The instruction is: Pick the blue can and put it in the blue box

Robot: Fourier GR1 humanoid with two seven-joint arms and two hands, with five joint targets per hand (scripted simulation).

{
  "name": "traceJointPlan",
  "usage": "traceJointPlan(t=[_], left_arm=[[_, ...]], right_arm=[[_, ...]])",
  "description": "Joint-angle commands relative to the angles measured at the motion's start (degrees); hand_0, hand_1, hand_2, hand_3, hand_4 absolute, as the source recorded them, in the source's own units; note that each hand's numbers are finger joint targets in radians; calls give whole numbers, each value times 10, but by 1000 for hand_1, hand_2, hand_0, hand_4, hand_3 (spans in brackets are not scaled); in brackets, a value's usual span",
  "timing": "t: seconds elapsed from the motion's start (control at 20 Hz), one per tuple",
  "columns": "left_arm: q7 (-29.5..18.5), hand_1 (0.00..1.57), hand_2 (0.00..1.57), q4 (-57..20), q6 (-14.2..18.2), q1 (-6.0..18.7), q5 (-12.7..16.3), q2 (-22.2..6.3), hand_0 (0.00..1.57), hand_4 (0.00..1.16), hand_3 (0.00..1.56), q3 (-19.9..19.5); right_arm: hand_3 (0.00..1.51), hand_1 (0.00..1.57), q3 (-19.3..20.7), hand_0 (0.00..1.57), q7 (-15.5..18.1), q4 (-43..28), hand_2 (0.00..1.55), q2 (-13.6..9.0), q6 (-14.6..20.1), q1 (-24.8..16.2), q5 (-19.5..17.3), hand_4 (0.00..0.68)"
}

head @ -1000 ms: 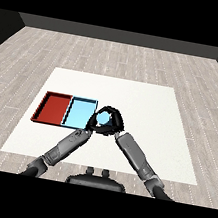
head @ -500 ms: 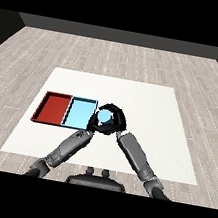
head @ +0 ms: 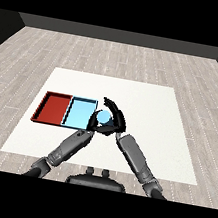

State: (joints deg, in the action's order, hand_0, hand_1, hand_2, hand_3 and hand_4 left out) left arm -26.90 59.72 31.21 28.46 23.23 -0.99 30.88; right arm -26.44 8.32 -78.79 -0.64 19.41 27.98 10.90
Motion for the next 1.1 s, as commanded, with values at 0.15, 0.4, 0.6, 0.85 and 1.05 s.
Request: traceJointPlan(t=[0.15,0.4,0.6,0.85,1.05], left_arm=[[22,1571,1571,24,38,11,-47,7,1571,1143,1477,-11],[5,1571,1571,10,24,-8,-68,5,1571,1146,1484,-34],[-15,1571,1571,-62,-12,38,-63,-13,1571,1124,1465,-92],[18,1571,1565,-57,-3,35,-70,-83,1571,1153,1480,-127],[57,1534,1545,-81,5,35,-81,-127,1534,1131,1479,-150]], right_arm=[[0,0,42,0,-5,-61,0,-5,-13,-49,1,0],[0,0,85,0,19,-85,0,-23,-88,-69,39,0],[0,0,101,0,13,-161,0,-59,-100,-128,46,0],[0,0,167,0,28,-232,0,-110,-134,-180,87,0],[0,0,196,0,16,-240,0,-120,-131,-192,94,0]])
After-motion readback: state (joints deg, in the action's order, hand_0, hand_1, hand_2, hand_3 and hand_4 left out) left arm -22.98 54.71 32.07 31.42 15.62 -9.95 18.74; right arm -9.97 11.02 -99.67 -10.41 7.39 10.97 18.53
